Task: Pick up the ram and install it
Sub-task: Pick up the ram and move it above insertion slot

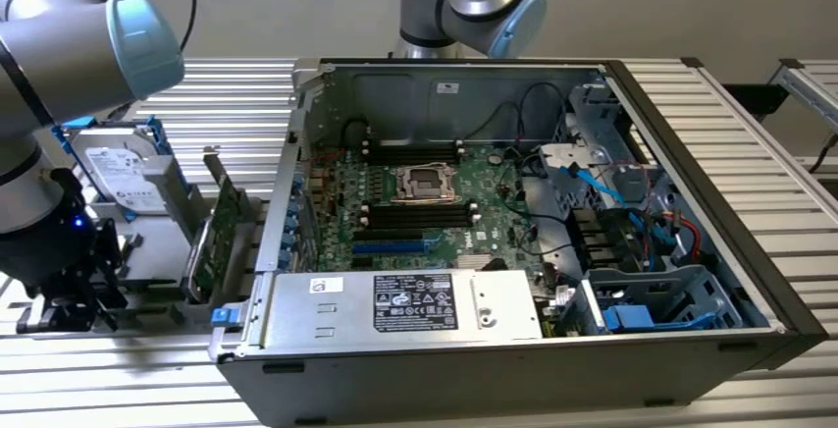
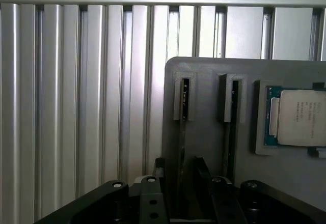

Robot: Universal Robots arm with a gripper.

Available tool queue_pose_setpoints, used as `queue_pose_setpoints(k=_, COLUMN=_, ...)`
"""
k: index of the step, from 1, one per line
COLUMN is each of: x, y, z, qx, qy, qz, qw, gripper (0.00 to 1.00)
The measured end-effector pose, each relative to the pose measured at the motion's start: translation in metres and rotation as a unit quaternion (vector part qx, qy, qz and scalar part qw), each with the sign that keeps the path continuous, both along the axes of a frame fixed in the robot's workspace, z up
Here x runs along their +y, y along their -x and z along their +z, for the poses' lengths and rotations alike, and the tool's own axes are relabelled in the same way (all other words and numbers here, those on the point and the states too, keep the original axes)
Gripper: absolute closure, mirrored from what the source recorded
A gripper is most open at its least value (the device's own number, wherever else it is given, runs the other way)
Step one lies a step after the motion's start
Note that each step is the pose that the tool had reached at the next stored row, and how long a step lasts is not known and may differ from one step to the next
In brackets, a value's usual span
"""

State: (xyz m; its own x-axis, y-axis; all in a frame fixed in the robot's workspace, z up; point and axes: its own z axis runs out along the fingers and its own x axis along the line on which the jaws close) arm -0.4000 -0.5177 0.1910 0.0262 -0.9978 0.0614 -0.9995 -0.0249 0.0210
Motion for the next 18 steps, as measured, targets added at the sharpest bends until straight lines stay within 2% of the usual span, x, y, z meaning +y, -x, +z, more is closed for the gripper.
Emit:
queue_pose_setpoints(k=4, x=0.0000, y=0.0007, z=-0.0007, qx=0.0001, qy=0.0000, qz=-0.018, qw=0.9998, gripper=0.64)
queue_pose_setpoints(k=10, x=0.0000, y=0.0007, z=-0.0008, qx=0.0001, qy=0.0000, qz=-0.020, qw=0.9998, gripper=0.64)
queue_pose_setpoints(k=12, x=0.0000, y=0.0007, z=-0.0008, qx=0.0001, qy=0.0000, qz=-0.020, qw=0.9998, gripper=0.66)
queue_pose_setpoints(k=13, x=0.0000, y=0.0007, z=-0.0008, qx=0.0001, qy=0.0000, qz=-0.020, qw=0.9998, gripper=0.73)
queue_pose_setpoints(k=15, x=0.0000, y=0.0007, z=-0.0008, qx=0.0001, qy=0.0000, qz=-0.020, qw=0.9998, gripper=0.73)
queue_pose_setpoints(k=16, x=0.0000, y=0.0007, z=-0.0008, qx=0.0001, qy=0.0000, qz=-0.020, qw=0.9998, gripper=0.79)
queue_pose_setpoints(k=18, x=0.0000, y=0.0007, z=-0.0008, qx=0.0001, qy=0.0000, qz=-0.020, qw=0.9998, gripper=0.79)
